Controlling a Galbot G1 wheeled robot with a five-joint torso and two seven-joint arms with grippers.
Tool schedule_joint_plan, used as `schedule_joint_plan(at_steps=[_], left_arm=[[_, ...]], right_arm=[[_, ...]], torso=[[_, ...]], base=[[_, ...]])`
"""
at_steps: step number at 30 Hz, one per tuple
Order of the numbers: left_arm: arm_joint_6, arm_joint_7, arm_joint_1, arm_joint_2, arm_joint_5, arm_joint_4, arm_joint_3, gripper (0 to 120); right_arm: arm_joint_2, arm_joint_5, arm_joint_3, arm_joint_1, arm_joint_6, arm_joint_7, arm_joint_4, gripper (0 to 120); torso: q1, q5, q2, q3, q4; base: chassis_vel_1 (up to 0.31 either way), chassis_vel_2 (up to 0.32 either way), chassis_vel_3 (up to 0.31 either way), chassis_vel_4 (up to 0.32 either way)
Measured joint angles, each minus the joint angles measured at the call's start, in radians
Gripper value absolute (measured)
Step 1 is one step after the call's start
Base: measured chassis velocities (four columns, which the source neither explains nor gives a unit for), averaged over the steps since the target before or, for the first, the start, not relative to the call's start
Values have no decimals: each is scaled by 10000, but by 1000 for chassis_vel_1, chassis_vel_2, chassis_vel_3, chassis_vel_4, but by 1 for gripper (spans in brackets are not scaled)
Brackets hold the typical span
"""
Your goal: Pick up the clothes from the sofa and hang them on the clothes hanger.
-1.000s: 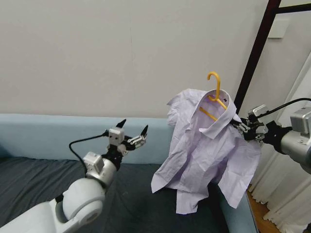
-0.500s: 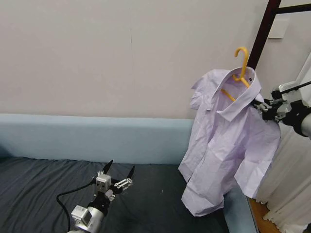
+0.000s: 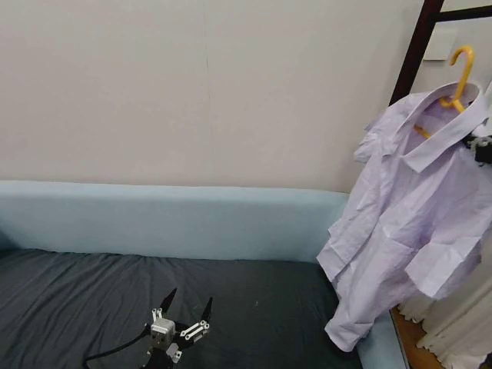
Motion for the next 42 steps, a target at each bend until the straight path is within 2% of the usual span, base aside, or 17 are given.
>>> schedule_joint_plan(at_steps=[7, 10, 14, 18, 22, 23, 27, 29, 33, 34, 38, 42], left_arm=[[-188, -9, 367, -69, 520, 130, 43, 100], [-256, -13, 339, -99, 815, 287, 397, 100], [-257, -22, 168, -213, 951, 346, 733, 100], [-222, -31, 63, -398, 990, 392, 983, 100], [-155, -40, 15, -577, 1015, 406, 1058, 100], [-155, -40, 15, -577, 1015, 406, 1058, 100], [-100, -42, 51, -871, 1092, 429, 1055, 100], [-90, -42, 87, -954, 1129, 452, 1053, 100], [-48, -52, 215, -1454, 1358, 645, 1092, 100], [-48, -52, 215, -1454, 1358, 645, 1092, 100], [-8, -51, 336, -1829, 1492, 692, 1110, 100], [-5, -51, 432, -1901, 1539, 692, 1006, 100]], right_arm=[[-776, -127, -16, 47, 0, 46, -348, 8], [-1292, -377, -287, 51, 6, 115, -636, 8], [-1295, -689, -369, 32, 176, 52, -767, 8], [-698, -1578, -565, 22, 508, -257, -956, 8], [615, -2834, -839, -127, 566, -591, -1110, 8], [615, -2834, -839, -127, 566, -591, -1110, 8], [2027, -4936, -880, -365, 620, -1477, -1562, 8], [2318, -5442, -847, -412, 637, -1705, -1717, 8], [3665, -7962, -860, -427, 1053, -3074, -2747, 8], [3665, -7962, -860, -427, 1053, -3074, -2747, 8], [3953, -9949, -1304, -78, 1858, -4597, -3792, 8], [3913, -10753, -1941, 508, 2253, -5156, -4365, 8]], torso=[[0, 0, 0, 0, 2], [0, 1, 0, 0, 1], [0, 0, 0, 0, -1], [0, -2, 1, 0, 0], [1, 3, 0, 2, 2], [1, 3, 0, 2, 2], [1, 1, 0, 2, 2], [1, 1, 0, 1, 1], [1, 4, 0, 2, 0], [1, 4, 0, 2, 0], [1, -1, 0, 2, 2], [1, 3, 0, 1, -3]], base=[[0, 0, 0, 0], [0, 0, 0, 0], [0, 0, 0, 0], [0, 0, 0, 0], [0, 0, 0, 0], [0, 0, 0, 0], [0, 0, 0, 0], [0, 0, 0, 0], [0, 0, 0, 0], [0, 0, 0, 0], [0, 0, 0, 0], [0, 0, 0, 0]])
